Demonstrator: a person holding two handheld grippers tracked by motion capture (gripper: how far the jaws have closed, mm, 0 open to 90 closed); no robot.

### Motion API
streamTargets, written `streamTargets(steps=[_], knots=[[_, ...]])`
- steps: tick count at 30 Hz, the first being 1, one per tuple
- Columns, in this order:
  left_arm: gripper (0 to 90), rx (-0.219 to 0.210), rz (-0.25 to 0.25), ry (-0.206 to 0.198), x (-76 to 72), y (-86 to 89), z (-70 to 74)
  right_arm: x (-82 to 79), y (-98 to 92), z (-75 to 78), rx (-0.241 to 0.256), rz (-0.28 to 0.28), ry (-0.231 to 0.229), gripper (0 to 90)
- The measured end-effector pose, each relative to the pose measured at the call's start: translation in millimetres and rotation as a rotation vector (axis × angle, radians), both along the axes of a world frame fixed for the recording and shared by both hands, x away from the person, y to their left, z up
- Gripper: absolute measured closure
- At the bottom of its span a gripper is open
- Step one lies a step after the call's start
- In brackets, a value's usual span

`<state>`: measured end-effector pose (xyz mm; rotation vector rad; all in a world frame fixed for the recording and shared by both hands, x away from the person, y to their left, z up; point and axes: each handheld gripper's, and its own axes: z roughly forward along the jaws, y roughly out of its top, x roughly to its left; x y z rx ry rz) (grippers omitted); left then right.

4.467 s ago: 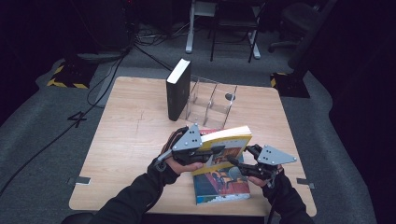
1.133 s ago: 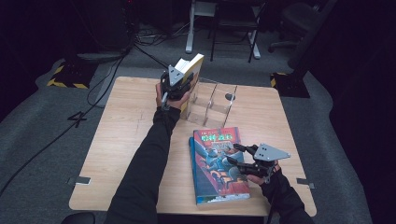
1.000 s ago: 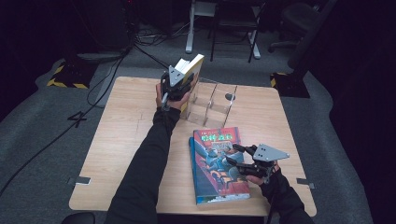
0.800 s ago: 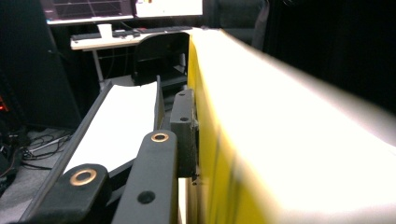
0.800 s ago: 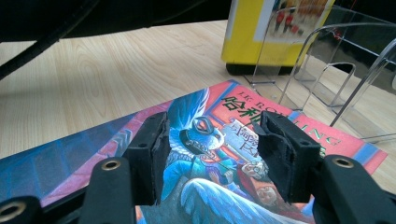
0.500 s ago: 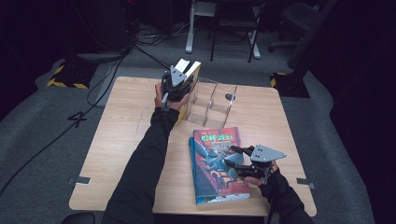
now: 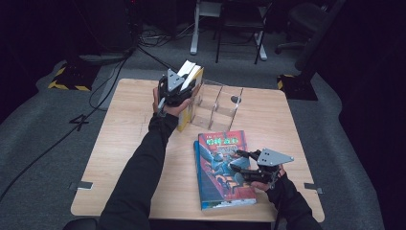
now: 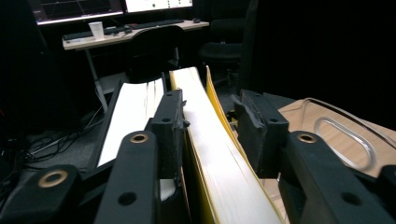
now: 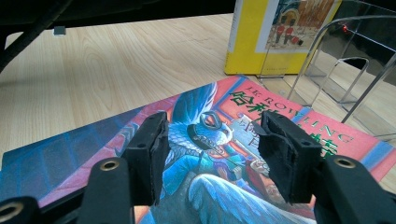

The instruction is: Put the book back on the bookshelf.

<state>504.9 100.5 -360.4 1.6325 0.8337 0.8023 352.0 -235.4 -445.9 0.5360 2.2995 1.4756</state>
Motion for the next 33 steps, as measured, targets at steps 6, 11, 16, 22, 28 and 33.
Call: streamTargets(steps=[6,11,16,22,28,33], knots=[[54.5,-0.018,-0.035,-0.047,-27.2,19.6,-8.3,0.1,-1.4,0.1,0.003,-0.004,0.002,43.6],[48.3,-0.018,-0.062,-0.079,-42.0,25.5,-12.0,0.2,0.7,-1.2,-0.008,0.001,0.008,43.3],[46.8,-0.040,-0.033,-0.070,-41.3,31.5,-7.8,-0.4,4.3,-2.5,-0.026,0.012,0.009,42.9],[45.2,-0.019,-0.043,-0.061,-49.3,35.9,-11.3,0.0,2.3,-2.5,-0.022,0.004,0.011,42.9],[50.4,0.015,-0.083,-0.024,-61.4,37.8,-29.4,-0.1,3.1,-2.9,-0.030,0.008,0.012,42.9],[54.2,0.085,-0.100,0.079,-59.5,36.5,-62.7,0.1,4.0,-4.2,-0.034,0.008,0.016,42.9]])
